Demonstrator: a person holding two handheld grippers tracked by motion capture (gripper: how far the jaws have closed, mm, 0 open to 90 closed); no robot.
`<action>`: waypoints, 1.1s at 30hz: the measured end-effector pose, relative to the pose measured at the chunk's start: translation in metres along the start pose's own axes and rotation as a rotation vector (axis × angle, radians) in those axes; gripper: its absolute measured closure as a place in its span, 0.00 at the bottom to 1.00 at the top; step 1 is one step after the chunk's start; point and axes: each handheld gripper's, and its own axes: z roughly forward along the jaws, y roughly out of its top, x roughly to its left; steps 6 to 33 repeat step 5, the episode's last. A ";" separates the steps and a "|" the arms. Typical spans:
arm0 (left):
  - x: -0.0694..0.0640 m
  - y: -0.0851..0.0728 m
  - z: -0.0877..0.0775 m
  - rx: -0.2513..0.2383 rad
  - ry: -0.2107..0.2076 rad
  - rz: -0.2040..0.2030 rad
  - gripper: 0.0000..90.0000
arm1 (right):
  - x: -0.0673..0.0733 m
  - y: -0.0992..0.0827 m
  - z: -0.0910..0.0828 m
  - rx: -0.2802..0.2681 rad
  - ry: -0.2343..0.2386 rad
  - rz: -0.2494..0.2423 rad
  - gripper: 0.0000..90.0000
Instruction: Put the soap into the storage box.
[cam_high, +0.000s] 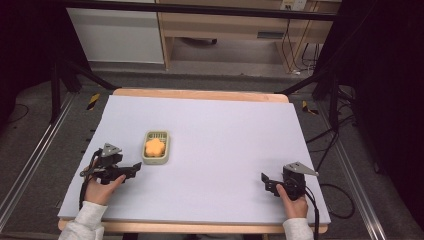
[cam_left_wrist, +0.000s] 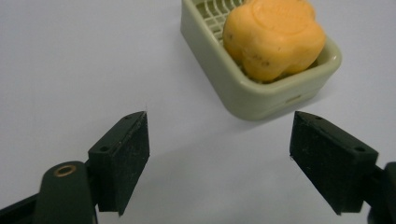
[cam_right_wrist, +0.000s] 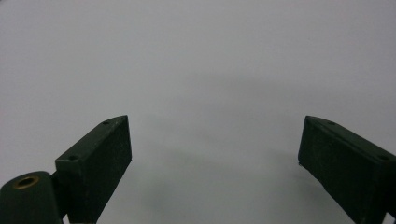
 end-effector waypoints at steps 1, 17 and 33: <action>0.001 -0.003 0.000 0.008 0.008 0.004 0.22 | 0.000 0.000 0.000 -0.001 0.002 -0.003 0.11; 0.003 -0.010 -0.001 0.015 0.021 0.004 0.22 | 0.000 0.000 0.000 0.006 0.012 0.004 0.12; 0.003 -0.010 -0.001 0.015 0.021 0.004 0.22 | 0.000 0.000 0.000 0.006 0.012 0.004 0.12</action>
